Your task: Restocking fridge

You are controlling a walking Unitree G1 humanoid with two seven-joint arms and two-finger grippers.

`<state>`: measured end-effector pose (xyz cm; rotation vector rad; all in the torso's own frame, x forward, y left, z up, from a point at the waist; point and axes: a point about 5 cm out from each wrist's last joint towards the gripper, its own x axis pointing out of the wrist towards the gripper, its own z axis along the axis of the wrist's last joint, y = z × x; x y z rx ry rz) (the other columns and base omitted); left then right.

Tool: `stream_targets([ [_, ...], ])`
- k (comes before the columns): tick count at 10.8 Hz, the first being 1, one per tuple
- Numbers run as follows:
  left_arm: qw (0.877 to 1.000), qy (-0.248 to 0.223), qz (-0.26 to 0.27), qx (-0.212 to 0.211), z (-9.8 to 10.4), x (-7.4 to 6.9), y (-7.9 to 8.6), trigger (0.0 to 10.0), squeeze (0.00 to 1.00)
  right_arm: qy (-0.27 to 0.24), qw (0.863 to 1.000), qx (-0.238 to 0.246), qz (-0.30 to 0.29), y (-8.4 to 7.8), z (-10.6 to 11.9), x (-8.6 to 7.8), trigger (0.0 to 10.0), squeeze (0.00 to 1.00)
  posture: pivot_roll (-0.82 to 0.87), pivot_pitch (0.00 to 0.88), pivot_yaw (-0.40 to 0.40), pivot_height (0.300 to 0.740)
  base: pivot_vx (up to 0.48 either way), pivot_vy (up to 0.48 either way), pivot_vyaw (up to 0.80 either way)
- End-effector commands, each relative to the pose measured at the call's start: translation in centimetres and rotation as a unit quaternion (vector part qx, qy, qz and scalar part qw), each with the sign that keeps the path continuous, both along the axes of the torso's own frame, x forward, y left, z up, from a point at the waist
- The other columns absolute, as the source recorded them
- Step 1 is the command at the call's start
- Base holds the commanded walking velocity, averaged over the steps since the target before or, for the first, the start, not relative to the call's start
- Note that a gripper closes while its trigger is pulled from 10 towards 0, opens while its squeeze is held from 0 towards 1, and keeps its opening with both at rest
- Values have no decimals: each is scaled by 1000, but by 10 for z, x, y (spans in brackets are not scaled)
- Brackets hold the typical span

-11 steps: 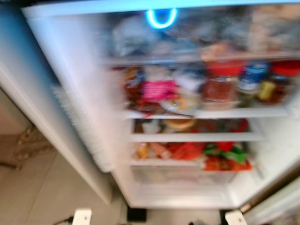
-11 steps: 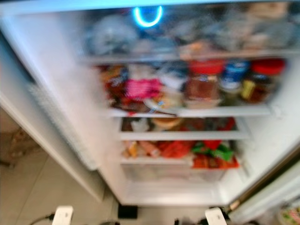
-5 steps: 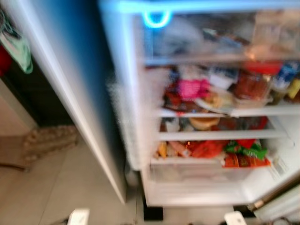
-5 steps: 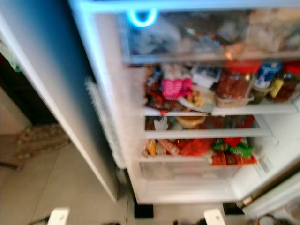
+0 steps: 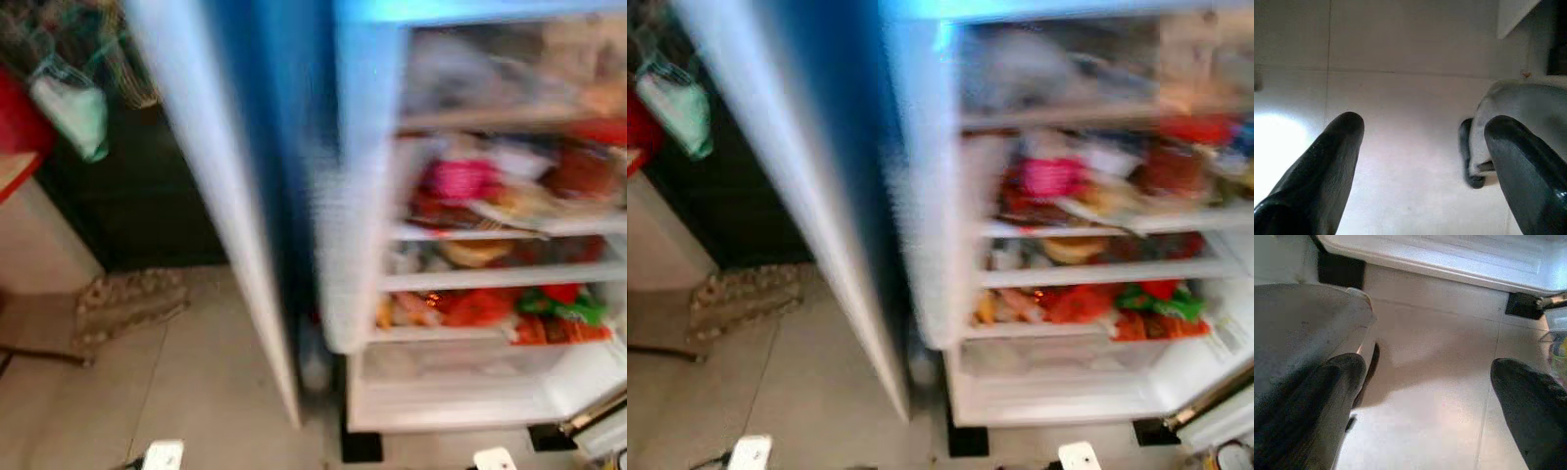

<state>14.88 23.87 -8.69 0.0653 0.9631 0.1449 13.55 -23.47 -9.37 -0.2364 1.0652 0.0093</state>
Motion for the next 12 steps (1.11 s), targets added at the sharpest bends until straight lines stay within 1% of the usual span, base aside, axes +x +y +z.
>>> stream_targets([
  [1, 1000, 4, -14, 1, 0, 1, -2, 10000, 0, 8, 999, 33, 16, 20, -5, -3, 10000, 0, -64, 0, 93, 660, 0, 371, 0],
  [5, 1000, 0, -16, -3, 1, 4, -3, 10000, 0, 11, 999, 35, 14, 20, -5, -3, 10000, 0, -59, 0, 89, 660, 0, 341, 0],
  [7, 1000, 5, -18, 2, 0, 3, -3, 10000, 0, 8, 999, 37, 8, 19, -5, -2, 10000, 0, -52, 9, 84, 660, 0, 0, 0],
  [8, 1000, 6, -18, 2, 0, 3, -3, 10000, 0, 6, 999, 37, 9, 19, -5, -2, 10000, 0, -49, 14, 79, 674, 0, 0, 0],
  [9, 1000, 4, -17, -2, 1, 8, -7, 10000, 0, 9, 999, 32, 8, 17, -5, -2, 10000, 0, -46, 18, 74, 684, 0, 0, 0],
  [10, 1000, 2, -17, -5, 1, 12, -12, 10000, 0, 11, 999, 30, 6, 16, -4, -1, 10000, 0, -46, 20, 70, 704, 0, 0, 0],
  [12, 1000, 8, -14, -9, 0, 10, -13, 10000, 0, 10, 999, 30, 5, 15, -4, -1, 10000, 0, -41, 27, 63, 740, 0, 0, 0],
])
